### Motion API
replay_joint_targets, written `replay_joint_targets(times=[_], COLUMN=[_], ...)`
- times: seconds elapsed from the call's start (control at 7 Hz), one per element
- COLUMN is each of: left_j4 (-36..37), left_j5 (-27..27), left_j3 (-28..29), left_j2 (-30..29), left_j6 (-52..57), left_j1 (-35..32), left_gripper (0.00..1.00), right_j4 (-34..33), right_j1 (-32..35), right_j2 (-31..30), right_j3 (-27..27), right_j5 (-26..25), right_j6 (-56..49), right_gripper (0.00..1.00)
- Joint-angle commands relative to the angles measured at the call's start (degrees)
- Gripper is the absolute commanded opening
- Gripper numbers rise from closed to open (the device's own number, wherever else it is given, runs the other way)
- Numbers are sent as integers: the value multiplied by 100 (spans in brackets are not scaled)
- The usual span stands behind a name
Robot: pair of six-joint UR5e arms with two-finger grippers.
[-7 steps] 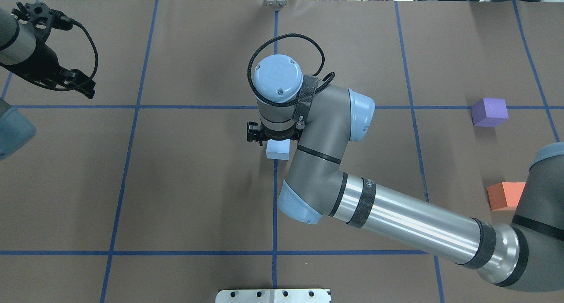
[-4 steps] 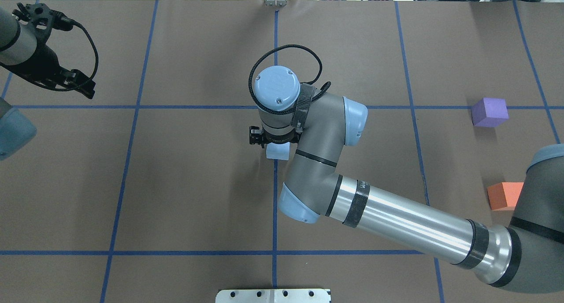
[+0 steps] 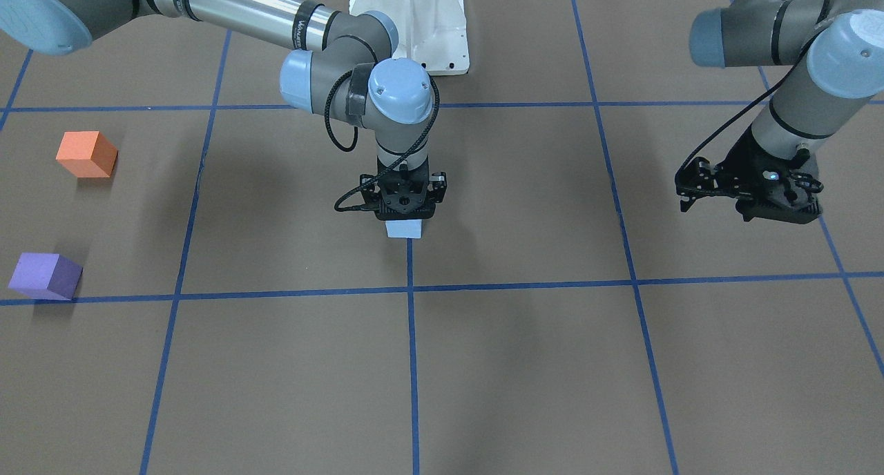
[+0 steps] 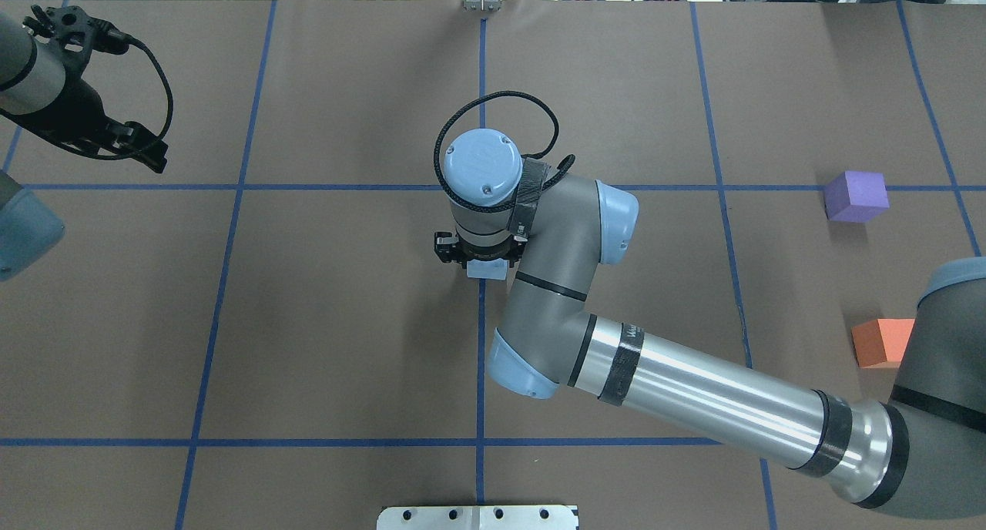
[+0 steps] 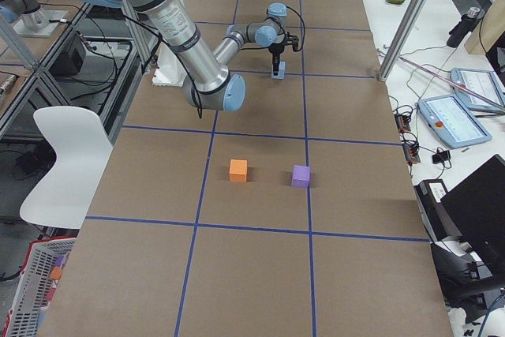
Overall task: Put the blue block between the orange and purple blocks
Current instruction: 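Grasp the light blue cube with the right gripper and carry it toward the purple cube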
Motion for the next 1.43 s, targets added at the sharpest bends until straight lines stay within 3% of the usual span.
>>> replay_joint_targets(times=[0.0,0.14,0.29,0.43,0.57,1.0,1.29], left_j4=[-6,-6,-33,-42,-33,-59,-68], left_j5=[-32,-40,-32,-32,-40,21,21], left_j3=[-53,-88,-114,-184,-185,-220,-203], left_j2=[13,30,48,135,127,275,609], left_j6=[9,9,9,9,9,52,1260], left_j1=[-16,-16,-16,-7,-7,-173,-620], left_gripper=[100,100,100,100,100,100,100], right_j4=[-150,-787,-1263,-1320,-1320,-1250,-657], right_j1=[245,412,596,1016,1472,2396,2759], right_j2=[-51,-356,-1021,-1715,-2226,-3668,-4503], right_j3=[434,1282,2508,3365,3791,4374,4253], right_j5=[59,68,68,208,583,1042,1193], right_j6=[-1,-36,-79,-132,-472,-2111,-2881], right_gripper=[0,0,0,0,0,0,0])
